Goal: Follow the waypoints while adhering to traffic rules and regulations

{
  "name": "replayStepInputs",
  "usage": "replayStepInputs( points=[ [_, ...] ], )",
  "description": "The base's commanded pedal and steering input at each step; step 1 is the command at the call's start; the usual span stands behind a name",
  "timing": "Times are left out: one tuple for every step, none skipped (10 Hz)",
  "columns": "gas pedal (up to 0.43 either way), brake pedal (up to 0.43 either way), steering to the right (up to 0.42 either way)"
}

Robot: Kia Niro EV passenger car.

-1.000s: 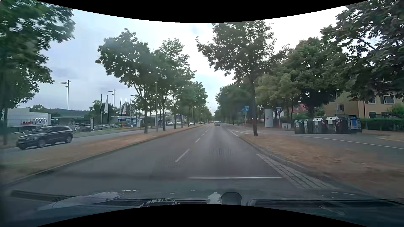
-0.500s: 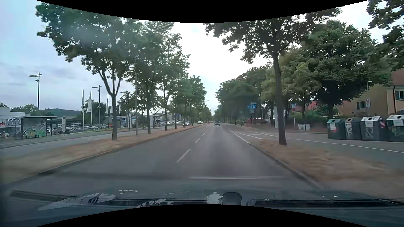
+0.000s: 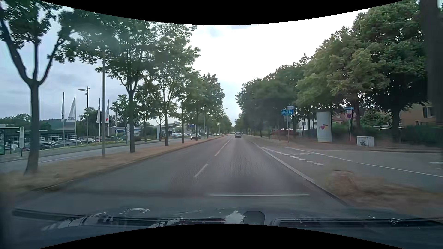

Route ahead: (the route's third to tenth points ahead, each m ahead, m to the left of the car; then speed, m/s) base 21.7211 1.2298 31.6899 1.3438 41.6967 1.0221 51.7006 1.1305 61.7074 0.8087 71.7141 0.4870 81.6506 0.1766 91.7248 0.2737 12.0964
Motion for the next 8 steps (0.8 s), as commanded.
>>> replayStepInputs(
  points=[
    [0.087, 0.0, -0.001],
    [0.087, 0.0, -0.001],
    [0.087, 0.0, 0.0],
    [0.087, 0.0, 0.0],
    [0.087, 0.0, 0.0],
    [0.087, 0.0, 0.0],
    [0.087, 0.0, 0.0],
    [0.087, 0.0, 0.0]
  ],
)
